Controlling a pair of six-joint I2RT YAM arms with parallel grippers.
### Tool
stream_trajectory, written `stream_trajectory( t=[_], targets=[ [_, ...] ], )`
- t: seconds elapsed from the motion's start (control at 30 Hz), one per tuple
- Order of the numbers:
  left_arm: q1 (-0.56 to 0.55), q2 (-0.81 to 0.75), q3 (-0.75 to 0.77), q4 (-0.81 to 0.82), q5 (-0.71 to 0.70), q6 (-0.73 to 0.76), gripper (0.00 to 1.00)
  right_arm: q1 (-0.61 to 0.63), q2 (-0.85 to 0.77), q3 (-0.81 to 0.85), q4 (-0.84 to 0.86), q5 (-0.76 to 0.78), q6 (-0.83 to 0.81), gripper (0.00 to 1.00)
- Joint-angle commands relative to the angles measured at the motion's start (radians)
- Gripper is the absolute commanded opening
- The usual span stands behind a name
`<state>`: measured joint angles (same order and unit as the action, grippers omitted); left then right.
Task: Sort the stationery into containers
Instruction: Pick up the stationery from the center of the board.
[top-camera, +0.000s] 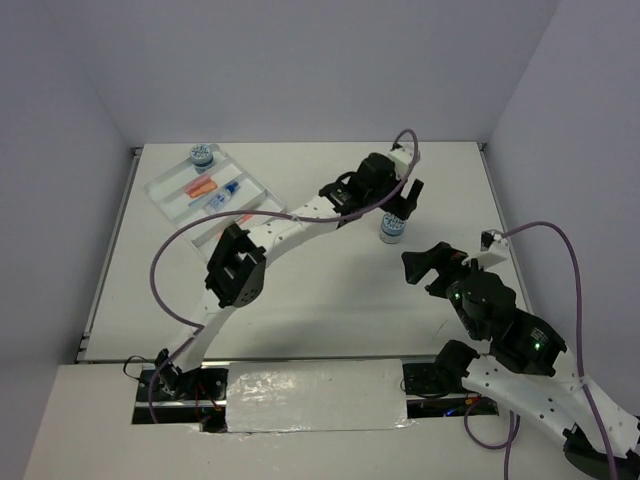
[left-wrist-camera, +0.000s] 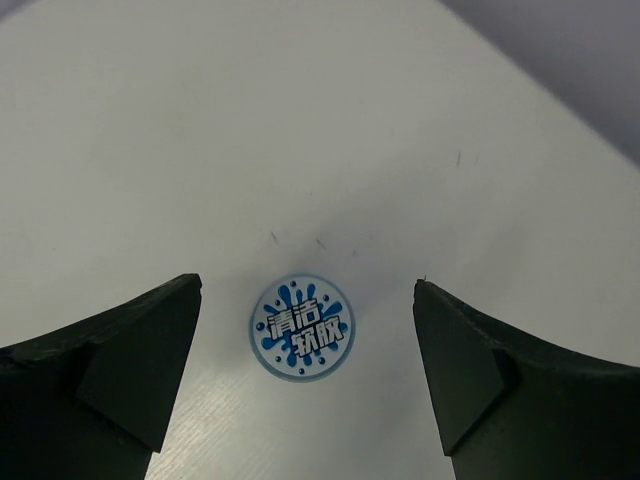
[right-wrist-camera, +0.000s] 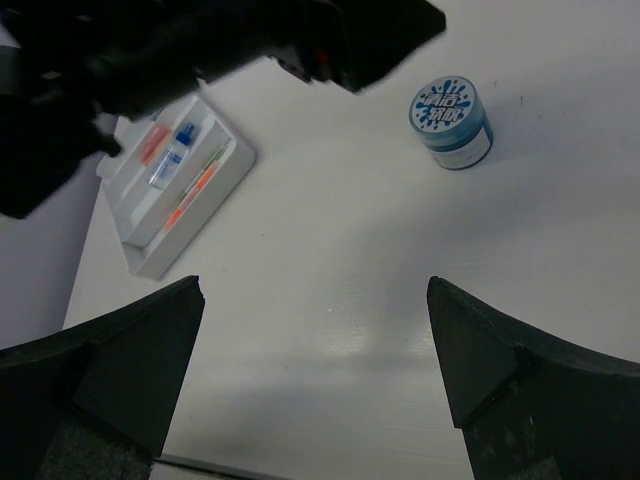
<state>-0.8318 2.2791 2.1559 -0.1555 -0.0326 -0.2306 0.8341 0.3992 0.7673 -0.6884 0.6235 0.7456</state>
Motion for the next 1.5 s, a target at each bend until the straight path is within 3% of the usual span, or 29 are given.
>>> stream_trajectory(
  t=[0.0,0.23,0.77,0.93,1.03,1.17,1.2,1.23,1.27,1.3,1.47],
  targets=[
    [0.007,0.066,0.056,0.023,0.010,0.050,0.99,-0.003,-0.037,0.043,-0.066,-0.005,-0.011,1.00],
    [-0.027,0.154,0.039,0.059,-0.001,0.085,0.99,-0.003,-0.097,0.044,-0.043,-0.037,-0.071,1.00],
    [-0.027,0.217,0.024,0.044,0.025,0.080,0.99,-0.001,-0.046,0.007,0.043,-0.134,-0.135,1.00],
    [-0.027,0.232,0.021,0.050,0.046,0.077,0.87,-0.001,-0.053,0.009,0.049,-0.137,-0.138,1.00],
    [-0.027,0.237,0.021,0.045,0.049,0.073,0.92,-0.001,-0.051,0.015,0.047,-0.139,-0.144,1.00],
    [-0.026,0.230,0.005,0.057,0.049,0.074,0.48,-0.003,-0.051,0.013,0.052,-0.145,-0.149,1.00],
    [-0.026,0.229,0.005,0.056,0.048,0.074,0.46,-0.001,-0.051,0.010,0.053,-0.146,-0.149,1.00],
    [-0.024,0.229,0.007,0.056,0.045,0.074,0.37,-0.003,-0.053,0.010,0.055,-0.148,-0.150,1.00],
    [-0.024,0.226,0.009,0.053,0.042,0.073,0.14,-0.001,-0.053,0.009,0.056,-0.150,-0.150,1.00],
    [-0.021,0.211,0.009,0.047,0.039,0.070,0.01,-0.001,-0.053,0.007,0.059,-0.150,-0.152,1.00],
    [0.035,0.057,-0.071,0.079,-0.099,0.063,0.00,-0.001,-0.037,-0.014,0.088,-0.134,-0.173,1.00]
  ],
)
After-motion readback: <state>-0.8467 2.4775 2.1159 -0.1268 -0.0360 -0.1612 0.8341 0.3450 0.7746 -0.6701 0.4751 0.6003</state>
